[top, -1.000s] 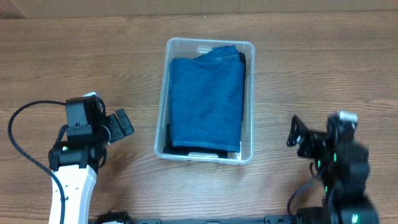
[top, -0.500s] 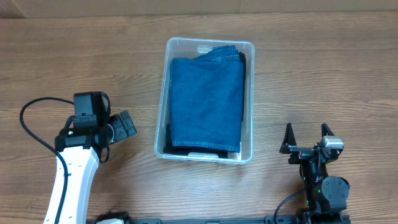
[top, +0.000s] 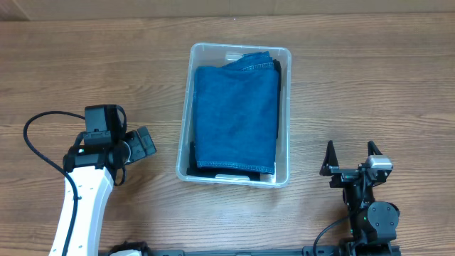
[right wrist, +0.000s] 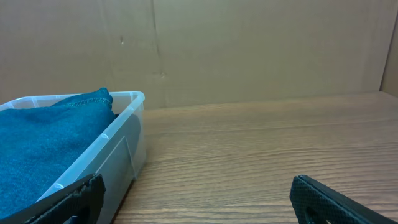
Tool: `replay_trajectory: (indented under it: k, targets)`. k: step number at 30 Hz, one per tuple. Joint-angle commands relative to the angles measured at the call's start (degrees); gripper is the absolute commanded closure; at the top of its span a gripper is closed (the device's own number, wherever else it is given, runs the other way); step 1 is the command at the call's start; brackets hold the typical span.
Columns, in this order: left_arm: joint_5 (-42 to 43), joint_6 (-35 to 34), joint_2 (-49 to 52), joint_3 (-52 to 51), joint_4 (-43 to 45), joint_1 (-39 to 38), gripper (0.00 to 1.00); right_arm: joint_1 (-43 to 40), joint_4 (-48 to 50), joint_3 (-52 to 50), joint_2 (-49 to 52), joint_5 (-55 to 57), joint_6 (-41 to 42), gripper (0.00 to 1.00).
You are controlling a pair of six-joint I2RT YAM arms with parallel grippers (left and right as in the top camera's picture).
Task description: Pack container
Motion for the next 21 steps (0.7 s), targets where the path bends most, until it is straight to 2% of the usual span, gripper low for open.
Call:
replay_trajectory:
  k: [1, 6, 9, 13, 18, 20, 21]
  targets:
    - [0.2, -0.2, 0.2, -0.3, 0.2, -0.1, 0.0, 0.1, 0.2, -0.6, -0.3, 0.5, -0.4, 0.0]
    - [0.2, -0.2, -2.7, -0.3, 0.2, -0.3, 0.0, 0.1, 0.2, -0.6, -0.3, 0.5, -0.4, 0.0]
    - [0.2, -0.2, -8.3, -1.8, 0.3, -0.2, 0.0, 0.1, 0.2, -0.6, -0.3, 0.5, -0.4, 0.0]
    - [2.0, -0.4, -26.6, -15.3, 11.9, -0.2, 0.0, 0.1, 0.2, -0.6, -0.3, 0.5, -0.4, 0.0]
    - [3.0, -0.3, -50.7, -32.9, 22.1, -0.1, 0.0, 0.1, 0.2, -0.6, -0.3, 0.5, -0.4, 0.0]
    - [3.0, 0.7, -56.5, -37.9, 26.6, -0.1, 0.0, 0.1, 0.2, -0.6, -0.3, 0.5, -0.4, 0.0]
    - [3.2, 2.7, -59.8, -41.8, 32.1, -0.1, 0.0, 0.1, 0.2, -0.6, -0.3, 0.5, -0.4, 0.0]
